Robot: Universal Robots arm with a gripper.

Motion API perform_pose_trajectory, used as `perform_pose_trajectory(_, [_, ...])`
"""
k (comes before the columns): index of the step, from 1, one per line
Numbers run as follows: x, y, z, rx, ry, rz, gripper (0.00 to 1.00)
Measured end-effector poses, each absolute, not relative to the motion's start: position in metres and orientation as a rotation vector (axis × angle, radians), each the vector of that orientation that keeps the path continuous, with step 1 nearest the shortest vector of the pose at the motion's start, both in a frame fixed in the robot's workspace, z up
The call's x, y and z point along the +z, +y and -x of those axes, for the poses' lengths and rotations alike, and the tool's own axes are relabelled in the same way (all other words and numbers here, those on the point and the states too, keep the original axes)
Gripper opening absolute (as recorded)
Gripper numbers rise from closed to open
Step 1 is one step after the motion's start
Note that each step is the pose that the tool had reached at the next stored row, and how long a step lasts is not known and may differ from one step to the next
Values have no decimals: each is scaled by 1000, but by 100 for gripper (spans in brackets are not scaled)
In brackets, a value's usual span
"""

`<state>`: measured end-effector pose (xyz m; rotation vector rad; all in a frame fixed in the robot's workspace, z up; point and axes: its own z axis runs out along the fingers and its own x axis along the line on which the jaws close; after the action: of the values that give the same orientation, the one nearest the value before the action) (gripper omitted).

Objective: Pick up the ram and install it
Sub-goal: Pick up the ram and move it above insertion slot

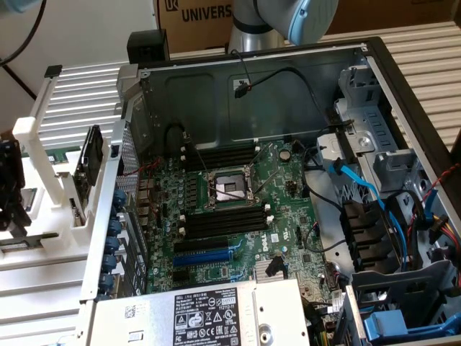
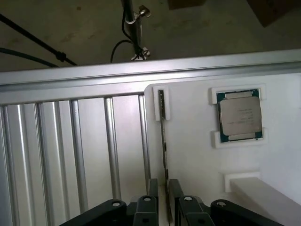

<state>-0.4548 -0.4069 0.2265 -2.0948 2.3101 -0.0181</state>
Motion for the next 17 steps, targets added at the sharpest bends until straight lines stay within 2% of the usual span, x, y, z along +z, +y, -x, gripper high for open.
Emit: perform_pose_trajectory(17, [209, -403, 463, -48, 2270, 2105, 24])
